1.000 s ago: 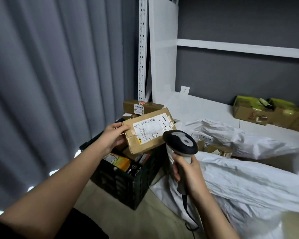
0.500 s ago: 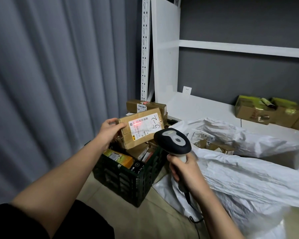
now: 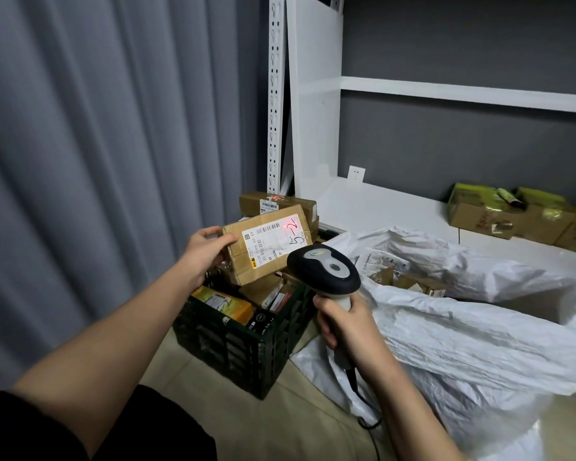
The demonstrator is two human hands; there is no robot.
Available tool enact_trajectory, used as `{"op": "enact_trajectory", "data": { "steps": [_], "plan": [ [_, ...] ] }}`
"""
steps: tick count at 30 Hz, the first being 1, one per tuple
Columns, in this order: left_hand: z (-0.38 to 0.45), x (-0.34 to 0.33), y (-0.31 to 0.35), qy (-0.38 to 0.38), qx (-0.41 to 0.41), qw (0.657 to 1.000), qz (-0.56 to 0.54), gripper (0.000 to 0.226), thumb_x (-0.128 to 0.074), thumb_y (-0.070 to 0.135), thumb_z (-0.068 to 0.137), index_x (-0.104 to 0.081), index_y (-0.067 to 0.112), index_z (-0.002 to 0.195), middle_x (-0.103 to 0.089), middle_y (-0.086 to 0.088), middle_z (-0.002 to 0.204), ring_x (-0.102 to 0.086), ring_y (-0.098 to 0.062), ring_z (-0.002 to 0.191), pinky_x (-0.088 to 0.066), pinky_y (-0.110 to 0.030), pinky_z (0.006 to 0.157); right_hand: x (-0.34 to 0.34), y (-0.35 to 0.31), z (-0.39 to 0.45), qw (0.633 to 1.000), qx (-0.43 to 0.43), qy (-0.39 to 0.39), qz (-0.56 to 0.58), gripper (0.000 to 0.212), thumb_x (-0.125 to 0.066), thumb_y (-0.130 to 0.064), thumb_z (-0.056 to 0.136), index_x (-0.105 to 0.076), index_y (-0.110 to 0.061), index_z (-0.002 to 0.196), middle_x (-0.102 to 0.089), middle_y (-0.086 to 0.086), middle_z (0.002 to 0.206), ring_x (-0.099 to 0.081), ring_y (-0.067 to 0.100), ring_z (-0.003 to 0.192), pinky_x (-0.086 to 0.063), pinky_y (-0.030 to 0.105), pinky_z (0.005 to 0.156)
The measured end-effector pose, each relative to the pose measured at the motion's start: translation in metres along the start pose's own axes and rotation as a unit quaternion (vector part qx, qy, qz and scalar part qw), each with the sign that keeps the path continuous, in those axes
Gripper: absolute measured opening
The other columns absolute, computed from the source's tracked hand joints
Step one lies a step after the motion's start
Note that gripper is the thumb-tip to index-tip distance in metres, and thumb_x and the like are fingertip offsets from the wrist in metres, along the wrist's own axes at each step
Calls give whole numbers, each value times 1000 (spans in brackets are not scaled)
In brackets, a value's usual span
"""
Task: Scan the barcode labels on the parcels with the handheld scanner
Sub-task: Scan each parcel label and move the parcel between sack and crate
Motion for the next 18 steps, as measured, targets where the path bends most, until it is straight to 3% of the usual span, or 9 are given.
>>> {"op": "enact_trajectory", "data": {
  "steps": [5, 12, 18],
  "plan": [
    [3, 0, 0, 5, -4, 1000, 10, 56, -77, 17, 78, -51, 11, 128, -63, -11, 117, -64, -22, 101, -54, -34, 86, 1, 2, 2, 1000, -11, 3, 13, 16, -58, -11, 93, -46, -9, 82, -43, 3, 51, -33, 13, 40, -28, 22, 41],
    [3, -7, -2, -4, 7, 1000, 13, 53, -76, 15, 79, -51, 11, 125, -66, -11, 111, -66, -19, 89, -55, -31, 78, 7, 9, 8, 999, -19, 6, 26, 15, -61, -14, 93, -47, -9, 87, -45, 2, 51, -34, 14, 40, -26, 25, 42],
    [10, -33, 7, 2, 4, 999, 49, 56, -79, 20, 75, -52, 10, 124, -64, -12, 115, -65, -25, 102, -54, -40, 91, 29, 25, 17, 994, -30, 68, 75, 14, -62, -11, 93, -50, -9, 99, -46, 5, 50, -37, 15, 38, -31, 25, 41]
  ]
}}
Point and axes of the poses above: each hand's wrist, its own z-axis towards the middle knuckle, its own x-axis out of the back of the hand, y = z × x, the point moved 8 cm from there along z, towards the middle knuckle
